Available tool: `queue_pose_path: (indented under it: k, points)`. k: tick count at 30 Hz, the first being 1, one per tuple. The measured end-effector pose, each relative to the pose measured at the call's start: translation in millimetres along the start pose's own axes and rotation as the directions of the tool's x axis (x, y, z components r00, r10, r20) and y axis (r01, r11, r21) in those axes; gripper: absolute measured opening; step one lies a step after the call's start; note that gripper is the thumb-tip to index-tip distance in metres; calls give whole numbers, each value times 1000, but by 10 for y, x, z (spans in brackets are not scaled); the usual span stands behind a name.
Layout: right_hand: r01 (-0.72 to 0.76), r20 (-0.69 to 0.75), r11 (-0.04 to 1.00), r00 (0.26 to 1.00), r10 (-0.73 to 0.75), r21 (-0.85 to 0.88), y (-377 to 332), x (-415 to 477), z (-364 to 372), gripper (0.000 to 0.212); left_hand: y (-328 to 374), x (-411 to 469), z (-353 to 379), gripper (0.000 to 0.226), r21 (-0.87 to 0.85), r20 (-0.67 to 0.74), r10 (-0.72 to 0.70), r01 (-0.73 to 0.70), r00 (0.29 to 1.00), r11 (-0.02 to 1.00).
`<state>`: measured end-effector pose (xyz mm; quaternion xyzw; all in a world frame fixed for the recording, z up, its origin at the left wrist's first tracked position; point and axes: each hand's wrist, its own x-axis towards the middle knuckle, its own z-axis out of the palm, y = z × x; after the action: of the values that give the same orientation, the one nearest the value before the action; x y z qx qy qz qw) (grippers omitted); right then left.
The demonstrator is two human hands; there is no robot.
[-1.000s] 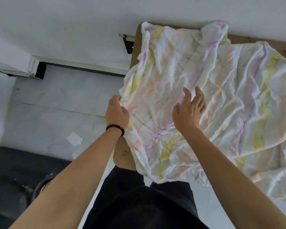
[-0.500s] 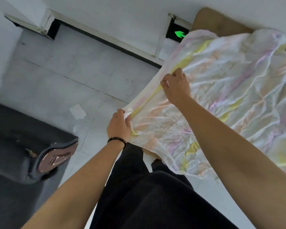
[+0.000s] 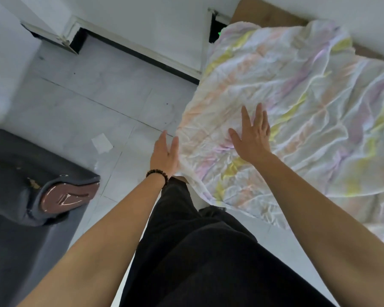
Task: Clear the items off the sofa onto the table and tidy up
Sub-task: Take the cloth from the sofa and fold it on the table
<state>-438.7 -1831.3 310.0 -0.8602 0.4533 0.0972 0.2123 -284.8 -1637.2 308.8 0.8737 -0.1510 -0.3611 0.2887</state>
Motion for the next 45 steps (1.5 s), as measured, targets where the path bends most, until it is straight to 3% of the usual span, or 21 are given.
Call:
queue_pose_path:
  k: [2, 6, 11, 16, 20, 24, 26, 28, 30, 32, 34, 37, 39, 42, 45]
  points:
    - [-5, 103, 1000, 995, 7, -18, 177, -56, -47, 75, 107, -42, 76, 73, 169, 162, 48, -76, 986, 983]
    - [5, 156, 1000, 988, -7, 15, 237, 37, -271, 64, 303, 74, 37, 63, 370, 135, 16, -65, 991, 927]
    - [-97, 77, 983, 993, 85, 158, 130, 329, -595, 58, 945, 548, -92, 50, 402, 90, 239, -254, 967, 879]
    - [-257, -95, 943, 955, 282, 214, 176, 741, -802, 51, 1932, 1588, 64, 39, 367, 96, 458, -459, 884, 809]
    - [-371, -183, 899, 891, 416, 234, 279, 1009, -756, 52, 2640, 2329, 436, 24, 463, 88, 602, -568, 793, 680]
    - [-448, -85, 876, 880, 467, 179, 298, 1198, -614, 62, 2875, 2676, 756, 28, 591, 264, 647, -650, 716, 478]
    - [-500, -14, 851, 861, 509, 163, 235, 1223, -560, 64, 2878, 2699, 755, 20, 592, 337, 652, -691, 680, 415]
    - [-545, 1, 819, 833, 554, 182, 136, 1256, -558, 65, 2896, 2694, 574, 19, 452, 286, 720, -752, 632, 480]
    - [-564, -20, 802, 815, 579, 198, 29, 1322, -615, 67, 2981, 2747, 245, 21, 274, 8, 716, -690, 698, 670]
    - [-527, -81, 832, 834, 546, 174, -63, 1415, -670, 68, 3050, 2923, -125, 21, 92, -336, 534, -537, 776, 838]
    - [-480, -124, 859, 855, 504, 180, -135, 1543, -707, 70, 3020, 3174, -437, 19, -15, -478, 314, -364, 821, 931]
    - [-481, -61, 857, 865, 499, 184, -223, 1722, -649, 70, 2839, 3500, -666, 27, 203, -326, 191, -129, 926, 971]
    - [-487, -47, 859, 865, 499, 157, -249, 1778, -582, 69, 2723, 3552, -614, 43, 387, -201, 187, -97, 962, 917]
    - [-485, -58, 859, 865, 499, 165, -240, 1755, -580, 69, 2658, 3368, -338, 50, 426, -72, 442, -373, 894, 825]
    - [-485, -129, 856, 851, 510, 181, -183, 1669, -614, 67, 2657, 3091, 58, 46, 438, 196, 683, -686, 703, 581]
